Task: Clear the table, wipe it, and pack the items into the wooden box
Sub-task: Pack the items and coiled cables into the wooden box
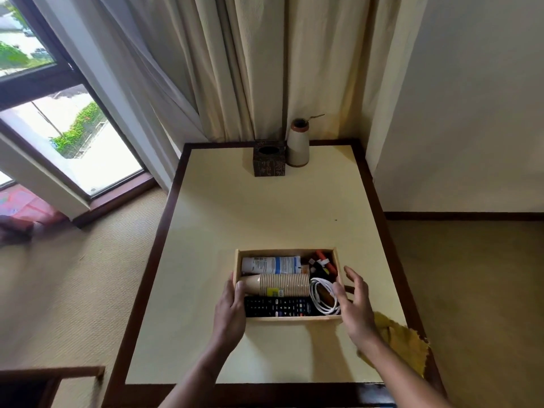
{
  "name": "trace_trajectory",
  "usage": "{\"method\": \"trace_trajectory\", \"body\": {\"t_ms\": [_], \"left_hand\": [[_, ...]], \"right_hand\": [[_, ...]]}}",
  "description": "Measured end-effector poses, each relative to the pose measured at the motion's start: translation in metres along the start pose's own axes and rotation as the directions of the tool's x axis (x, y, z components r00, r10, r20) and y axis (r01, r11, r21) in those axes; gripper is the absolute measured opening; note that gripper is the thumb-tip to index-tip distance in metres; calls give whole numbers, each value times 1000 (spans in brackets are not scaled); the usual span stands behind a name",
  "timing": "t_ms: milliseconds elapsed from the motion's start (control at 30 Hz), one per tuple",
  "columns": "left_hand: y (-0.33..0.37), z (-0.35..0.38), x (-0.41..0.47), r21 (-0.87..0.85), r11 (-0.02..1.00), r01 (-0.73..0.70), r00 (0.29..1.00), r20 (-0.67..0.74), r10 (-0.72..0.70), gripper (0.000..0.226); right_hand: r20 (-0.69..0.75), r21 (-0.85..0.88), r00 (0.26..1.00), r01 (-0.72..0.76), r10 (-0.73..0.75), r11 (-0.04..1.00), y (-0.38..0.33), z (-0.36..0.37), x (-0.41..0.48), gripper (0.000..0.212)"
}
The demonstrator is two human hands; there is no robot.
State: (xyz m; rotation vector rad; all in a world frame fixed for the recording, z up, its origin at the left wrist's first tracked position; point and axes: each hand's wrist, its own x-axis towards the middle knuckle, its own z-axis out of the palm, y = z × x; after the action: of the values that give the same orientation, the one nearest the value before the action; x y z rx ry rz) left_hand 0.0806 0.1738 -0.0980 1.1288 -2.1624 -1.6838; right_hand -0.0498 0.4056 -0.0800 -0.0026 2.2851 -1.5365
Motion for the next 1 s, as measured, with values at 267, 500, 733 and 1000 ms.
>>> {"method": "trace_trajectory", "body": {"t_ms": [267,500,733,1000], "left_hand": [[-2,1,4,-35,999,41,999,-5,-41,65],[5,-6,-2,-364,919,153,983,148,-105,64],[27,-7,-11,-399,910,110,991,111,-71,47],[64,-60,42,-393,919,3,996,84,33,59]], "right_hand": [[70,264,993,-107,92,959,14,5,-7,58],[224,377,962,-234,157,896,11,5,-1,62],[297,381,946,-241,128,893,5,0,5,71],[331,373,944,-118,-13,920,-55,41,50,58]]}}
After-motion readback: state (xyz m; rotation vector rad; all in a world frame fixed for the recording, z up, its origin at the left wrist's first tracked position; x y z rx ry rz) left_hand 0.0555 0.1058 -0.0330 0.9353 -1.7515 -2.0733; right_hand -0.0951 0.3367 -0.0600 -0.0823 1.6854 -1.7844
